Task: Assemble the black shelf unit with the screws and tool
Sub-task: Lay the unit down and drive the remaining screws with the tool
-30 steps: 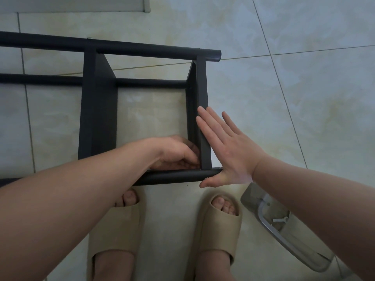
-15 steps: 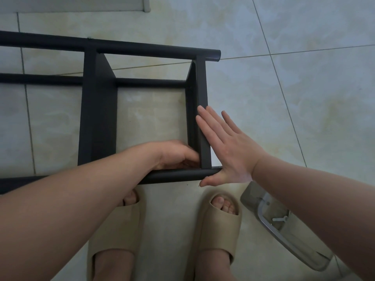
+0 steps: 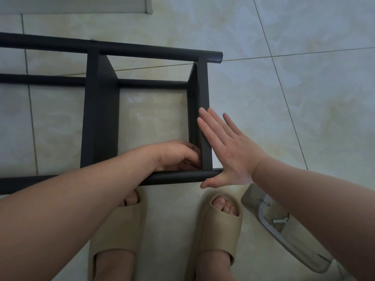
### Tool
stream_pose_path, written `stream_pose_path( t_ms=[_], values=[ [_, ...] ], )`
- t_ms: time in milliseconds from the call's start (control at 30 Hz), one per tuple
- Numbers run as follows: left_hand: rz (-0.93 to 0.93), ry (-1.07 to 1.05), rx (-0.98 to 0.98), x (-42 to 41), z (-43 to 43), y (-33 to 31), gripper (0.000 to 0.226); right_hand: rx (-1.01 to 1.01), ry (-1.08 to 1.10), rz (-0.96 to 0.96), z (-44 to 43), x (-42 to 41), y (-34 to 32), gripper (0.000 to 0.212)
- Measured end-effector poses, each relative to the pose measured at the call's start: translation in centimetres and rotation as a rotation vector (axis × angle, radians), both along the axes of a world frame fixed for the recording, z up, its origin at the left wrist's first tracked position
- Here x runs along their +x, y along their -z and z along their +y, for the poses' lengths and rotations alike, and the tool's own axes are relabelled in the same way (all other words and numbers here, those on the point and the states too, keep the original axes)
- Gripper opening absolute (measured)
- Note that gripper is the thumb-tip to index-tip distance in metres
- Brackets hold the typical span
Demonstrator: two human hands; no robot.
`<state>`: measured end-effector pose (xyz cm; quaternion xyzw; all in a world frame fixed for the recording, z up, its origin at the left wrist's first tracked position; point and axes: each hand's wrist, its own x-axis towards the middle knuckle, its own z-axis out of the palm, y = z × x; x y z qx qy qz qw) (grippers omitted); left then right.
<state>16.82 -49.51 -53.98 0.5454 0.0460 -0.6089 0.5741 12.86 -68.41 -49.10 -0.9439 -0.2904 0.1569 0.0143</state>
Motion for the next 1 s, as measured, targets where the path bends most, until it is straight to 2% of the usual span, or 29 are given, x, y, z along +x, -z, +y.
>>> stream_pose_path(
  t_ms=[167, 300, 467, 567, 667, 800, 1000],
  values=[
    [-0.101, 0.046, 0.067, -0.27, -0.03, 0.11, 0.009, 0.001, 0.003, 0.006, 0.04, -0.12, -0.02, 0.137],
    [-0.088, 0.038, 0.052, -0.08, -0.02, 0.32, 0.007, 0.000, 0.002, 0.006, 0.04, -0.01, -0.01, 0.136],
    [-0.030, 0.027, 0.013, 0.03, -0.02, 0.13, 0.015, -0.007, 0.001, 0.006, 0.06, -0.09, 0.06, 0.136],
    [-0.072, 0.064, 0.048, -0.15, 0.04, -0.10, 0.015, 0.004, 0.003, 0.006, 0.06, -0.14, 0.08, 0.136],
    [-0.109, 0.072, 0.091, -0.28, -0.03, -0.43, 0.026, 0.006, 0.002, 0.003, 0.02, -0.10, 0.12, 0.137],
    [-0.103, 0.047, 0.057, -0.03, -0.20, -0.18, 0.006, 0.010, 0.000, -0.004, -0.09, 0.03, 0.16, 0.136],
    [-0.038, -0.013, -0.013, 0.19, -0.06, 0.18, 0.020, 0.015, 0.003, -0.002, -0.09, 0.08, 0.12, 0.135]
  ],
)
